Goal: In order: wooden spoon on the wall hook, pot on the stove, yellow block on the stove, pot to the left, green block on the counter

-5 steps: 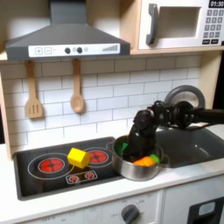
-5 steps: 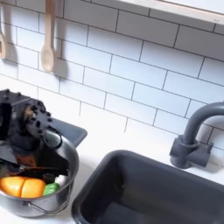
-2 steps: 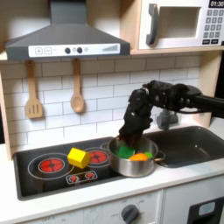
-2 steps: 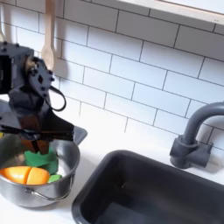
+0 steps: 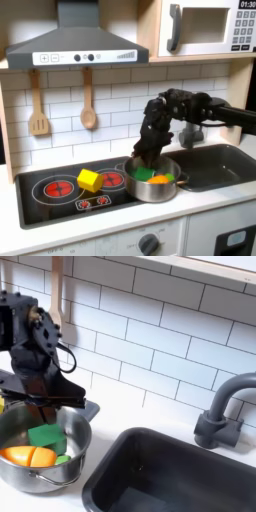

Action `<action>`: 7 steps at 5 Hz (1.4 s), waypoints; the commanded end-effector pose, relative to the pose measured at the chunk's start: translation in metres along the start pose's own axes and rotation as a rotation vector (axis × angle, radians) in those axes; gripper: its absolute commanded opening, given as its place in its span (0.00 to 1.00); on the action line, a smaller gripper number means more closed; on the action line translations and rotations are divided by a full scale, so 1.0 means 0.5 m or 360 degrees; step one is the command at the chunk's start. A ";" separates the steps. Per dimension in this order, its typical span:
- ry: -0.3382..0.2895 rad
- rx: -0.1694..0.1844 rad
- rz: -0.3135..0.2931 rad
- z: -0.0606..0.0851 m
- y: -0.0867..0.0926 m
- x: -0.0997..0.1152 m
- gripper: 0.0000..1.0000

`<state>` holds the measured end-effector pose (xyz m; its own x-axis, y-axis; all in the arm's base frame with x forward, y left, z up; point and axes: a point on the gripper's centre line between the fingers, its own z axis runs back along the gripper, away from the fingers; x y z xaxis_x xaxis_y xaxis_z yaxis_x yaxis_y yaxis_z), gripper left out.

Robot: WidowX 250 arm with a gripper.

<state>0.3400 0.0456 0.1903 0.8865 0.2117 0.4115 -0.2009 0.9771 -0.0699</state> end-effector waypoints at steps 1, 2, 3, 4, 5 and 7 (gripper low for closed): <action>0.0151 0.0039 -0.0056 -0.021 0.017 -0.034 1.00; 0.0148 0.0032 -0.0093 -0.028 0.011 -0.036 1.00; 0.0189 0.0027 -0.0103 -0.044 0.007 -0.051 1.00; 0.0205 0.0036 -0.0094 -0.059 0.014 -0.060 1.00; 0.0230 0.0038 -0.0092 -0.078 0.014 -0.066 1.00; 0.0179 0.0051 -0.0046 -0.074 0.015 -0.064 0.00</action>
<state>0.3266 0.0471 0.1409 0.9355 0.1847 0.3012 -0.1845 0.9824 -0.0294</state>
